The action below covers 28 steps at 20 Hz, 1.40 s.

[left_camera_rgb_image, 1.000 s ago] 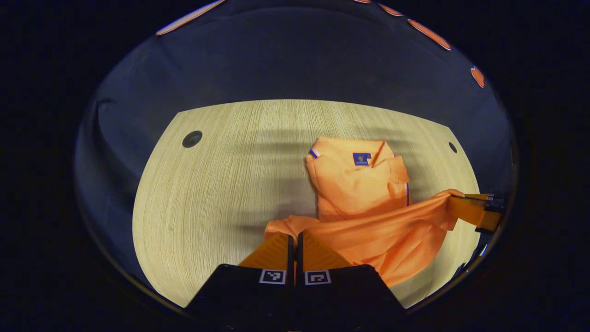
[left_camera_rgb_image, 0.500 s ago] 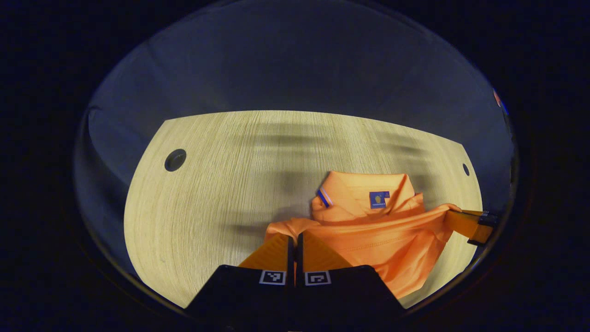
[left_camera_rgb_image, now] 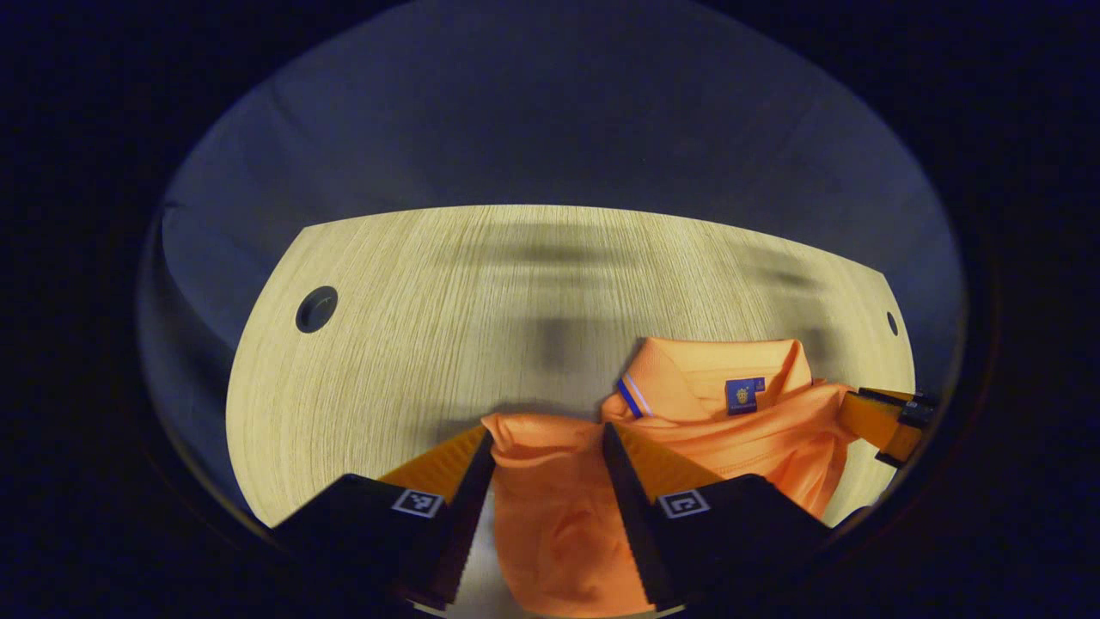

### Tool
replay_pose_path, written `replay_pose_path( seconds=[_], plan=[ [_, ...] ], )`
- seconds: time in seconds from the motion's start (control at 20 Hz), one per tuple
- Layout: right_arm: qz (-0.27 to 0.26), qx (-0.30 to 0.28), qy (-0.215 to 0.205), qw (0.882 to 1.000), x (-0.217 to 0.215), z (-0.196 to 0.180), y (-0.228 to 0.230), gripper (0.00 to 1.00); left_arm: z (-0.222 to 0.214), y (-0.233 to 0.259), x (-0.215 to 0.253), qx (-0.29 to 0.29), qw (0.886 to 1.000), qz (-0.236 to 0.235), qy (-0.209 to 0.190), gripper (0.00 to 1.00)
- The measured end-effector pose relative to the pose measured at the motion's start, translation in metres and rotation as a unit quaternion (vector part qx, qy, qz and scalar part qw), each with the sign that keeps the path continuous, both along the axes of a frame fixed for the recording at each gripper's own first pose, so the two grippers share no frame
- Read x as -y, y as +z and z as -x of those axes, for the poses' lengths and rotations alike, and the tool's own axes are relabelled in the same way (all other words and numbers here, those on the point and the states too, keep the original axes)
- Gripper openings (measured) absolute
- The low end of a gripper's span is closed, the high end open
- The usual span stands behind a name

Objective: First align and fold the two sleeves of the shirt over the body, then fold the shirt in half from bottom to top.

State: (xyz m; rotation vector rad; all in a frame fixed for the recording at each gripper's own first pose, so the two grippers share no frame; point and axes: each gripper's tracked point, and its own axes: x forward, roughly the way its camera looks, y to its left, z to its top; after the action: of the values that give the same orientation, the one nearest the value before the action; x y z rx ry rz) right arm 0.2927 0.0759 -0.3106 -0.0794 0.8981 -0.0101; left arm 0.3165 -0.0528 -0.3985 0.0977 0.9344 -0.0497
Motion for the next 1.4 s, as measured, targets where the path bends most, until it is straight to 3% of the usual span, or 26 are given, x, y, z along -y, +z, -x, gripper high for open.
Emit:
replay_pose_path(
  seconds=[0.05,0.1,0.15,0.35,0.55,0.7,1.0,1.4],
  plan=[
    [0.001,0.003,-0.001,1.000,0.002,0.000,0.003,0.45,-0.001,0.003,-0.007,0.007,1.000,-0.010,0.006,0.82],
    [0.000,0.005,-0.006,1.000,0.003,0.000,0.005,0.72,-0.001,0.009,-0.010,0.011,1.000,-0.014,0.006,0.98],
    [-0.006,0.009,-0.009,1.000,0.004,0.003,0.009,1.00,0.000,0.013,-0.012,0.016,1.000,-0.013,0.006,1.00],
    [-0.025,0.030,-0.013,0.999,0.001,0.015,0.032,1.00,0.006,0.046,-0.018,0.044,0.999,-0.006,0.007,1.00],
    [-0.028,0.061,0.007,0.998,-0.006,0.034,0.068,1.00,0.015,0.086,-0.024,0.083,0.996,-0.025,0.000,1.00],
    [-0.029,0.097,0.026,0.994,-0.014,0.054,0.106,1.00,0.033,0.133,-0.024,0.117,0.993,-0.013,-0.001,1.00],
    [-0.021,0.173,0.056,0.983,-0.022,0.114,0.182,1.00,0.098,0.233,-0.028,0.195,0.981,0.020,-0.006,1.00],
    [-0.033,0.269,0.058,0.961,-0.019,0.186,0.254,1.00,0.195,0.305,-0.026,0.274,0.961,0.033,-0.026,1.00]
  ],
)
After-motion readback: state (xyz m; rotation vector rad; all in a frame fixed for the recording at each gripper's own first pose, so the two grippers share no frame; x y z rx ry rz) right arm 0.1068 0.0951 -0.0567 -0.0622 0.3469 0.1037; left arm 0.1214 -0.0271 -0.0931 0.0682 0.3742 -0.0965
